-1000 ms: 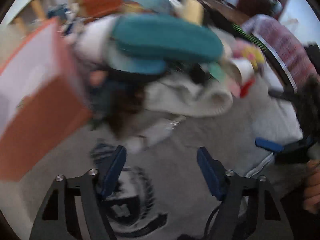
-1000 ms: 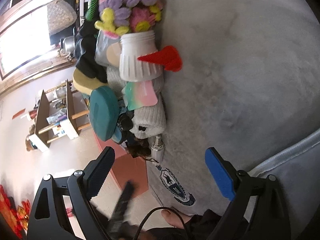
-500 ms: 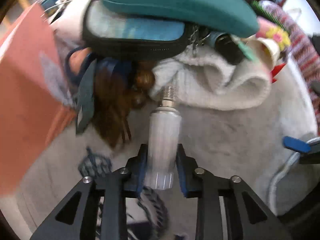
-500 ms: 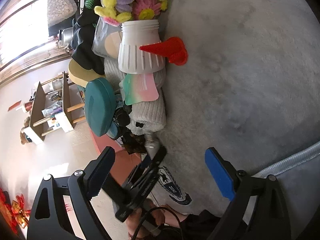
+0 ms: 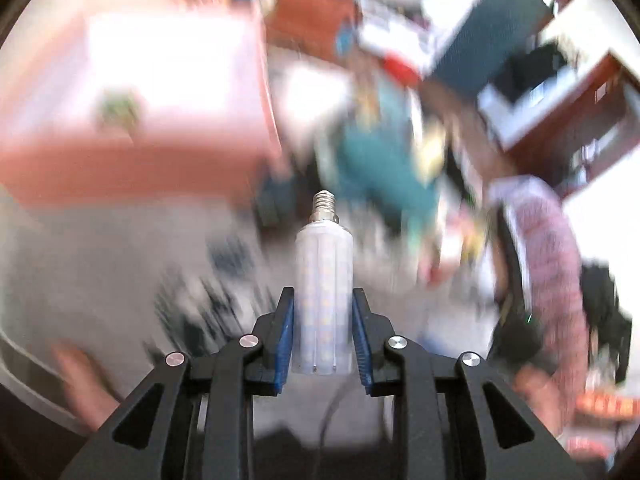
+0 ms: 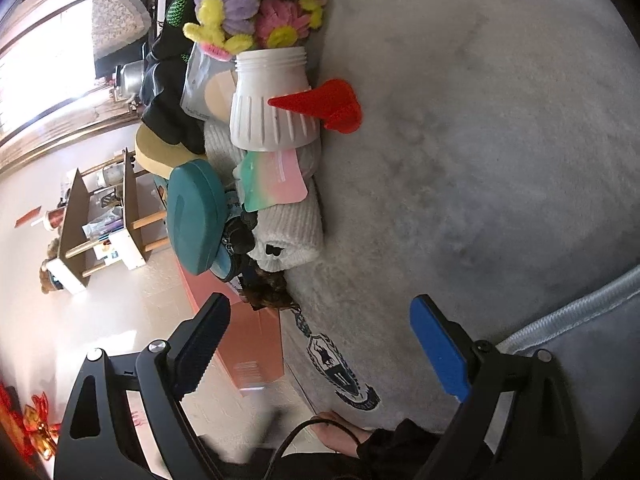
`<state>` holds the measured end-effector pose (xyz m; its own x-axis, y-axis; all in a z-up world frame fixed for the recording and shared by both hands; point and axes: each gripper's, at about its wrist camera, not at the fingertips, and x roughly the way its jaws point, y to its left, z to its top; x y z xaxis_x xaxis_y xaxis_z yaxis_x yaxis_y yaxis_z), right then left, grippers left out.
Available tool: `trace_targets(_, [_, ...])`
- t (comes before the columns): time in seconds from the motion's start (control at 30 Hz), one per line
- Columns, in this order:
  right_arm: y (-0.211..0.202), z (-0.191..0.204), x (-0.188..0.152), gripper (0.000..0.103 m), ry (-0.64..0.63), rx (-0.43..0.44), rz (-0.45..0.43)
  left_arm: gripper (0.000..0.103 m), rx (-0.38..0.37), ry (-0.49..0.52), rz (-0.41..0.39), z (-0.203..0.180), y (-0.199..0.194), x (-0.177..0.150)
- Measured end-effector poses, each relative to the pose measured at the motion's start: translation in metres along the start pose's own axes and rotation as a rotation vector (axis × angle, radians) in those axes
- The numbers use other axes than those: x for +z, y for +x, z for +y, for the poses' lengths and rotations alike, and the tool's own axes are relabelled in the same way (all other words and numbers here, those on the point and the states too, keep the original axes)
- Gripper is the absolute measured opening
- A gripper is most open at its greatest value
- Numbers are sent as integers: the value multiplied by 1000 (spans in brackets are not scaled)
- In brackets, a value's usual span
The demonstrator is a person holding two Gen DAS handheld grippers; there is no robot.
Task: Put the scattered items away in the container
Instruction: 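Carry the LED bulb over the orange box and release it, then grasp the teal glasses case from the pile with the right gripper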
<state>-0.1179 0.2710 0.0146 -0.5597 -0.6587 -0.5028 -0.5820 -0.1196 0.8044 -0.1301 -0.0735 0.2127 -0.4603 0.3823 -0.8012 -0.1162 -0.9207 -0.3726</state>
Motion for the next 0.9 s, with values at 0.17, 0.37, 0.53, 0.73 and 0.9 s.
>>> trace_targets(0.17, [2,1,2,93,6,5,1,103,174,-103,-264,50,-86,101])
trace_targets(0.37, [2,0,1,93,19,32,-2,103,205,-154,-146,73,-69,50])
trace_targets(0.53, [2,14,-4,93,-41,115,4,102,170,-133,139,62,34,-66])
trace_targets(0.73, [18,46,-20,71,-144,292,56,97,149,-264,336,72,107,-106])
trace_targets(0.9, [60,76,-23,65,-178,348,54,97,137,-275,262,71,98,-95])
